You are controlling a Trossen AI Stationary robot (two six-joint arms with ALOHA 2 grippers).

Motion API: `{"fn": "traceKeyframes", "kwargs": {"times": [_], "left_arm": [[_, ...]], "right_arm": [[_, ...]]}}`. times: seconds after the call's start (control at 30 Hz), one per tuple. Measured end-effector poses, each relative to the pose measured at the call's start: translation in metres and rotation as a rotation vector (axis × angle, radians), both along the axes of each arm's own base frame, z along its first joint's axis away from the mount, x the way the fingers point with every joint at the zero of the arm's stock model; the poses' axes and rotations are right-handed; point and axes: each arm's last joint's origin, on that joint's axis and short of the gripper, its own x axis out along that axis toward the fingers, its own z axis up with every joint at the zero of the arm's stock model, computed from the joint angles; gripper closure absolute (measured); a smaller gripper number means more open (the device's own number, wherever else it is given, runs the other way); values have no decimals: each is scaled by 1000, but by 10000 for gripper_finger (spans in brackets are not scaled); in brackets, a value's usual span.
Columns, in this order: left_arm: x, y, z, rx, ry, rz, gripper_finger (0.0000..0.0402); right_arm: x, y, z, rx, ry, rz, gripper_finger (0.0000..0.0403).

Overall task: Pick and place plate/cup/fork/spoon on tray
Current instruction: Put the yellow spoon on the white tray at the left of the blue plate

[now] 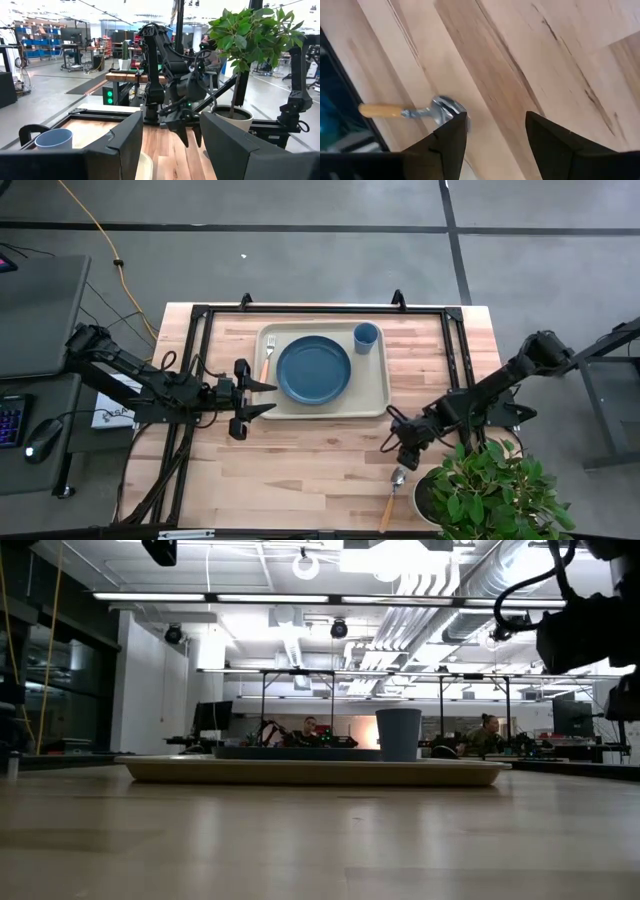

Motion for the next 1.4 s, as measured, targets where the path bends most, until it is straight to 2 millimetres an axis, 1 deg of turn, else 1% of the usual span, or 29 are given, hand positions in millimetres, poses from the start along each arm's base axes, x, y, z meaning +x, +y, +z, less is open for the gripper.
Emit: {"fn": "traceKeyframes", "kwargs": {"times": [0.2, 0.33, 0.53, 0.7, 0.87, 0.93, 1.03, 1.23, 1.3, 1.4], "left_arm": [[0, 0, 0, -3, -1, 0, 220], [0, 0, 0, -10, -2, -1, 220], [0, 0, 0, -12, -1, -1, 220], [0, 0, 0, -18, -3, -1, 220], [0, 0, 0, -18, -2, 0, 220], [0, 0, 0, -18, -2, 0, 220], [0, 0, 0, -18, -2, 0, 220], [0, 0, 0, -18, -2, 0, 220], [0, 0, 0, -18, -2, 0, 220], [0, 0, 0, -25, -4, -1, 220]], "right_arm": [[0, 11, -1, 46, 0, -6, 210], [-2, 17, -8, 9, 17, -8, 210], [3, 27, -21, 22, 31, 17, 210], [8, 31, -27, 33, 24, 23, 210], [8, 32, -27, 28, 21, 23, 212], [8, 32, -27, 20, 18, 26, 223], [6, 31, -28, 5, 26, 33, 260], [5, 29, -30, -30, 23, 82, 381], [7, 30, -29, -19, -3, 94, 391], [7, 30, -29, -21, -4, 98, 381]]}}
